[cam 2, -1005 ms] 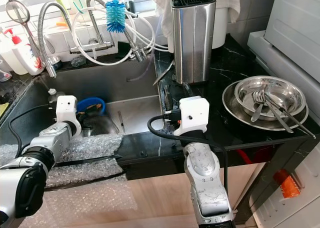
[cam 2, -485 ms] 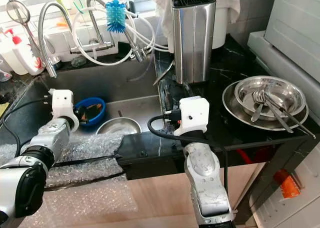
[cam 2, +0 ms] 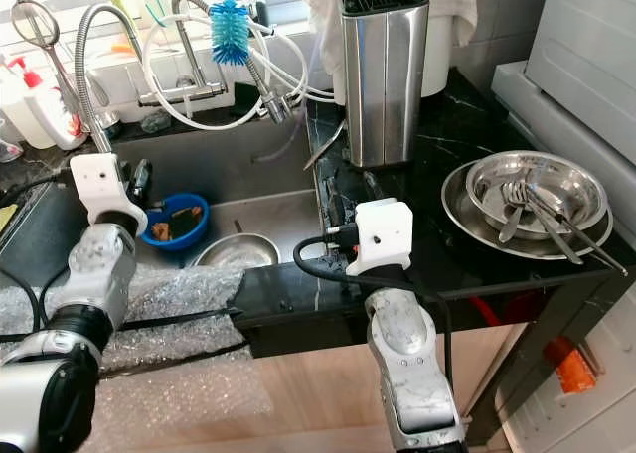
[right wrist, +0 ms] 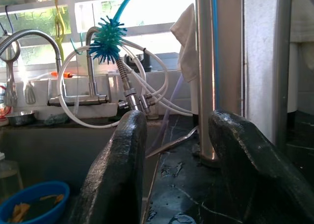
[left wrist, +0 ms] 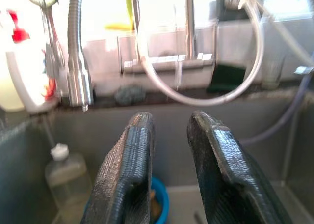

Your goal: Kitchen organization

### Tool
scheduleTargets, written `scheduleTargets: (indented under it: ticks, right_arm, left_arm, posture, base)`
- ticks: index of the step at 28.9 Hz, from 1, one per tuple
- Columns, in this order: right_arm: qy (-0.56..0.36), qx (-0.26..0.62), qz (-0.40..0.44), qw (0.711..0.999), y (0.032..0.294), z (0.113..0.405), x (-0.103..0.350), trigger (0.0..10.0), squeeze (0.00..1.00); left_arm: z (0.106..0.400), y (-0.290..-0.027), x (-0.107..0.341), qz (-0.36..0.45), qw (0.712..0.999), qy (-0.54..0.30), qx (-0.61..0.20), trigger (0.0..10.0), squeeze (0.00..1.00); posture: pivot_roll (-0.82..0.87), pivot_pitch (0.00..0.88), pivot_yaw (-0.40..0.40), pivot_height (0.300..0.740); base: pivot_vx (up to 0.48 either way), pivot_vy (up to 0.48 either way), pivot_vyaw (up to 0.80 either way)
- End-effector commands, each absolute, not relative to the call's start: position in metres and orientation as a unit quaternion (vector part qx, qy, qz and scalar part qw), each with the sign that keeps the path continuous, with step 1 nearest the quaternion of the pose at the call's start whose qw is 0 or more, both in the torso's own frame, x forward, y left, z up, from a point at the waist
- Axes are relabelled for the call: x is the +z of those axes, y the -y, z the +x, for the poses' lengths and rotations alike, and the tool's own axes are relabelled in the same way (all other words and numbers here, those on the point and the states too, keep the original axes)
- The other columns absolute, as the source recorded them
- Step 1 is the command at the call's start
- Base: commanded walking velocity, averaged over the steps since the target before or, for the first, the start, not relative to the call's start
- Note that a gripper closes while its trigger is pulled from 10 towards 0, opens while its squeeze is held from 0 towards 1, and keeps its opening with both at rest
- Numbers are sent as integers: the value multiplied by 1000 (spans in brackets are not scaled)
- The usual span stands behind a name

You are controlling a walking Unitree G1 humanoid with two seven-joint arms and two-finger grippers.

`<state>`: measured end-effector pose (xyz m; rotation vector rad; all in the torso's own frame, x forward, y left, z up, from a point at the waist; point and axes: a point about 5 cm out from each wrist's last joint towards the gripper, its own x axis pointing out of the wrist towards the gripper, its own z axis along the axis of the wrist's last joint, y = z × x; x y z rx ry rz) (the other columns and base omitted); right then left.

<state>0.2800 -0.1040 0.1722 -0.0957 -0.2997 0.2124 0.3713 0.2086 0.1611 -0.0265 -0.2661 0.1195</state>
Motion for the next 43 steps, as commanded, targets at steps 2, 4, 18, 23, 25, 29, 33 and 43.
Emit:
scheduleTargets:
  ticks: [2,4,18,23,25,29,33,43]
  right_arm:
    - [148,119,-47,981,97,281,170,10000,0]
    - [153,117,-48,980,98,282,170,10000,0]
    - [195,118,-58,972,104,284,179,10000,0]
    - [196,115,-65,972,108,284,180,10000,0]
    - [198,115,-70,971,110,284,181,10000,0]
    - [195,107,-72,972,113,286,180,10000,0]
    - [188,102,-63,975,113,288,178,10000,0]
    - [179,94,-60,978,111,290,176,10000,0]
  left_arm:
    - [368,-213,165,-15,985,155,72,10000,0]
    - [364,-214,161,-12,985,158,74,10000,0]
    - [331,-235,134,-4,981,161,109,10000,0]
    - [330,-234,130,-10,981,157,113,10000,0]
    - [330,-229,128,-26,981,155,115,10000,0]
    - [327,-224,124,-30,982,149,112,10000,0]
    - [325,-225,122,-28,983,144,109,10000,0]
    - [329,-224,126,-28,984,140,102,10000,0]
  posture:
    - [-56,13,139,740]
    - [-65,12,139,740]
    - [-81,0,105,740]
    - [-95,0,87,740]
    - [-96,0,76,740]
    - [-90,0,71,740]
    - [-84,0,83,740]
    - [-77,0,86,740]
  base:
    - [0,0,0]
    - [0,0,0]
    - [0,0,0]
    - [0,0,0]
    - [0,0,0]
    - [0,0,0]
    - [0,0,0]
    - [0,0,0]
